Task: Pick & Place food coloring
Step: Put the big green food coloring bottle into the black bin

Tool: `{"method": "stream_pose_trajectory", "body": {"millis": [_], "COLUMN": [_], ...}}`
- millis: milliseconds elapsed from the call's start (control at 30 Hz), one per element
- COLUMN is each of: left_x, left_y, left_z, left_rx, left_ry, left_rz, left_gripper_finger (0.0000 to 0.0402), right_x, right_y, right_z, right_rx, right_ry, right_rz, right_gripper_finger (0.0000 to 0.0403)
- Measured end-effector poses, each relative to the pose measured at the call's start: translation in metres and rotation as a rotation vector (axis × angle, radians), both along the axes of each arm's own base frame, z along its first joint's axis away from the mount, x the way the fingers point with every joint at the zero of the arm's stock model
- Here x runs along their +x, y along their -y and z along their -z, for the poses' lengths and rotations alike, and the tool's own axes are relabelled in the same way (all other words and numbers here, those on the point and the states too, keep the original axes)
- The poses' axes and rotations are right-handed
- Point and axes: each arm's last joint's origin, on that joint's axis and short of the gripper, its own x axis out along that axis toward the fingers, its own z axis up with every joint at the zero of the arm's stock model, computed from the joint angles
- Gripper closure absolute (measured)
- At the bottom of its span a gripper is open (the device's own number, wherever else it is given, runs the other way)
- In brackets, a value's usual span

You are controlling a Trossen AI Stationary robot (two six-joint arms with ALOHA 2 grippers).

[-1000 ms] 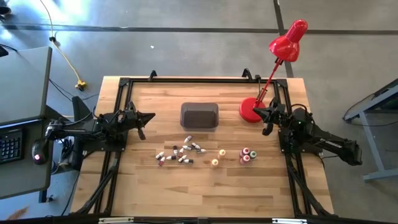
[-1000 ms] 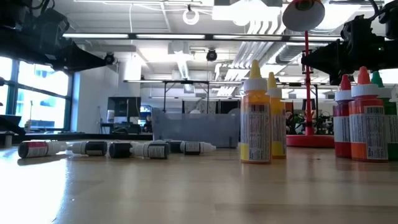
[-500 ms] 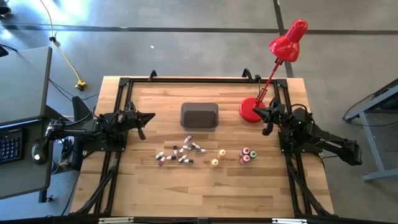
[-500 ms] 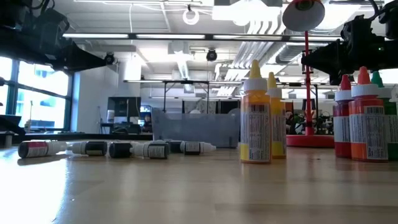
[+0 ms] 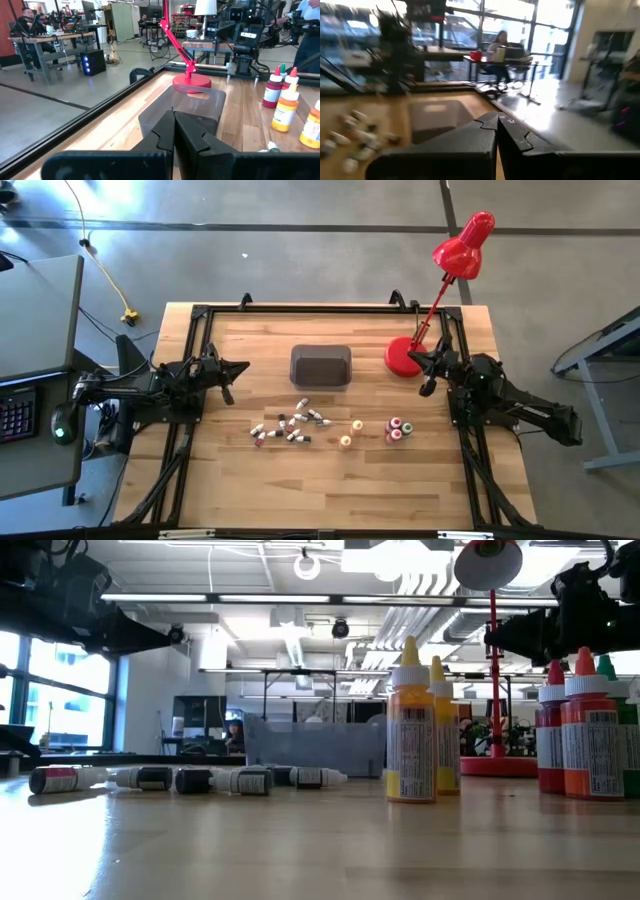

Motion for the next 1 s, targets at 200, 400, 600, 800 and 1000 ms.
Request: {"method": "stream_pose_trajectory", "body": {"millis": [200,400,600,800,1000], "left_x": [0.0,0.0007,0.0016,0.0018,0.0016], "left_y": [0.0,0.0015,0.0043,0.0053,0.0046], "left_z": [-0.0001,-0.0003,-0.0004,-0.0004,-0.0031], "left_rx": [-0.002,-0.029,-0.073,-0.099,-0.124], "left_ry": [0.003,0.016,0.033,0.041,0.08], "left_rz": [0.0,0.056,0.158,0.192,0.17], "left_gripper_finger": [0.0401,0.0401,0.0401,0.0401,0.0389], "right_x": [-0.0009,-0.0008,-0.0012,-0.0014,0.0011], "right_y": [0.0017,0.0015,0.0012,0.0009,-0.0019], "right_z": [0.0001,-0.0004,-0.005,-0.0077,-0.0072], "right_rx": [-0.017,0.098,0.159,0.077,0.051], "right_ry": [-0.009,0.054,0.134,0.125,0.084], "right_rz": [0.069,0.049,0.032,0.035,-0.084], "right_gripper_finger": [0.0402,0.0402,0.0402,0.0402,0.0383]}}
